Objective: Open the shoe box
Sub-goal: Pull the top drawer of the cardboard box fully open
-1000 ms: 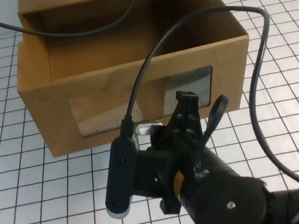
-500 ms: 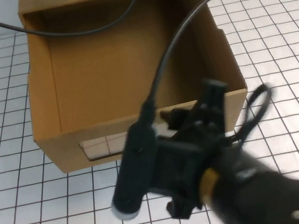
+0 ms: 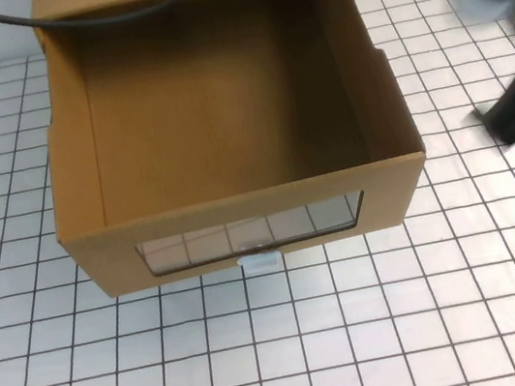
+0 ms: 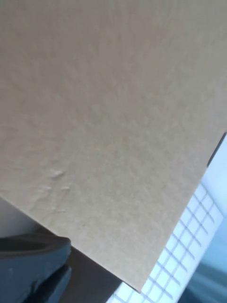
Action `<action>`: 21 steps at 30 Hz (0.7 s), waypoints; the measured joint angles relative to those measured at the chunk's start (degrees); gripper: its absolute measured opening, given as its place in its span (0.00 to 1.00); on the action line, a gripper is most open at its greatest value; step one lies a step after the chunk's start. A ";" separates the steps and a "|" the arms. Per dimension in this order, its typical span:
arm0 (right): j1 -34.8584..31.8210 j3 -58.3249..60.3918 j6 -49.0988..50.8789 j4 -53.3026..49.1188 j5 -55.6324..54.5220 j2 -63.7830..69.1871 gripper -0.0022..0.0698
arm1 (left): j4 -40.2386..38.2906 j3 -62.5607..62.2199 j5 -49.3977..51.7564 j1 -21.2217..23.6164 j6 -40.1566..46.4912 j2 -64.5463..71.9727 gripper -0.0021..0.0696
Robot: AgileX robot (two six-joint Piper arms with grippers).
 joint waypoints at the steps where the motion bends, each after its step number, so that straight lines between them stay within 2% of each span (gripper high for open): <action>1: -3.26 0.02 -0.48 1.39 -0.66 -0.70 0.02 | 1.10 0.41 0.10 0.00 -0.13 -1.09 0.03; 7: -22.71 0.02 -8.35 18.09 -7.88 -5.22 0.02 | 8.01 10.50 -4.09 0.00 -0.97 -11.50 0.03; 12: -35.95 3.08 -16.98 31.74 -14.48 -9.15 0.01 | 9.84 31.87 -17.83 0.00 0.57 -25.90 0.03; 16: -40.17 10.37 -21.84 40.44 -21.52 -14.28 0.01 | 9.56 53.55 -33.08 0.00 4.33 -39.94 0.03; 21: -40.56 21.47 -22.89 43.69 -32.78 -22.68 0.01 | 6.97 80.93 -54.24 0.00 8.19 -58.35 0.03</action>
